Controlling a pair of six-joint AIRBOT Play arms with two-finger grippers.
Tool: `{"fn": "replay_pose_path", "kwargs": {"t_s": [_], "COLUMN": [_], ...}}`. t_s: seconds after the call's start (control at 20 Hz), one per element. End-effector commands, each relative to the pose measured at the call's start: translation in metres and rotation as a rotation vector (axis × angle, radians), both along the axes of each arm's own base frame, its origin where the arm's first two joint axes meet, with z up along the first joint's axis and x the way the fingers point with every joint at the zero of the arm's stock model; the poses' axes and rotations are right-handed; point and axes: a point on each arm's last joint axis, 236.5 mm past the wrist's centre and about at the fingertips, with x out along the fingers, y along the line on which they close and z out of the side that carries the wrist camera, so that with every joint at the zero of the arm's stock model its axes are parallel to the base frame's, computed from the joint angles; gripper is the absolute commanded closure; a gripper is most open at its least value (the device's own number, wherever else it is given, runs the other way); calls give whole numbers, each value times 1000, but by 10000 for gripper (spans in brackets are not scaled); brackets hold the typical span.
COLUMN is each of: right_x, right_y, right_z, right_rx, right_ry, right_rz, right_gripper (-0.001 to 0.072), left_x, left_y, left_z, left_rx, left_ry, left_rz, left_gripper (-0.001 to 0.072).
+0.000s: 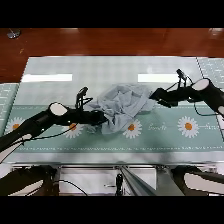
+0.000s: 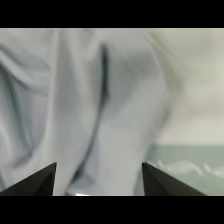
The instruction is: Fold the shirts.
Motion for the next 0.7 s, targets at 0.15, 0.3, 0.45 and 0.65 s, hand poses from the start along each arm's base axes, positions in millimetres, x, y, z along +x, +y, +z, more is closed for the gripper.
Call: {"fn": "replay_pose_path", "kwargs": {"t_s": [0.15, 0.3, 0.45, 0.65], "right_x": [40, 50, 56, 109], "right_y": [54, 68, 72, 63], "right_z": [-25, -28, -14, 127], "right_rx": [21, 24, 20, -25], "right_ry": [78, 82, 45, -252], "right_rz": [159, 182, 244, 289], "right_gripper": [103, 375, 675, 675], "left_x": [7, 7, 25, 132], "left_y": [0, -1, 8, 67], "left_z": [7, 7, 18, 173], "left_rx": [-15, -15, -22, -167], "left_ry": [-17, -17, -72, -395], "left_rz": [-8, -8, 8, 247], "left_gripper": [687, 687, 687, 687]}}
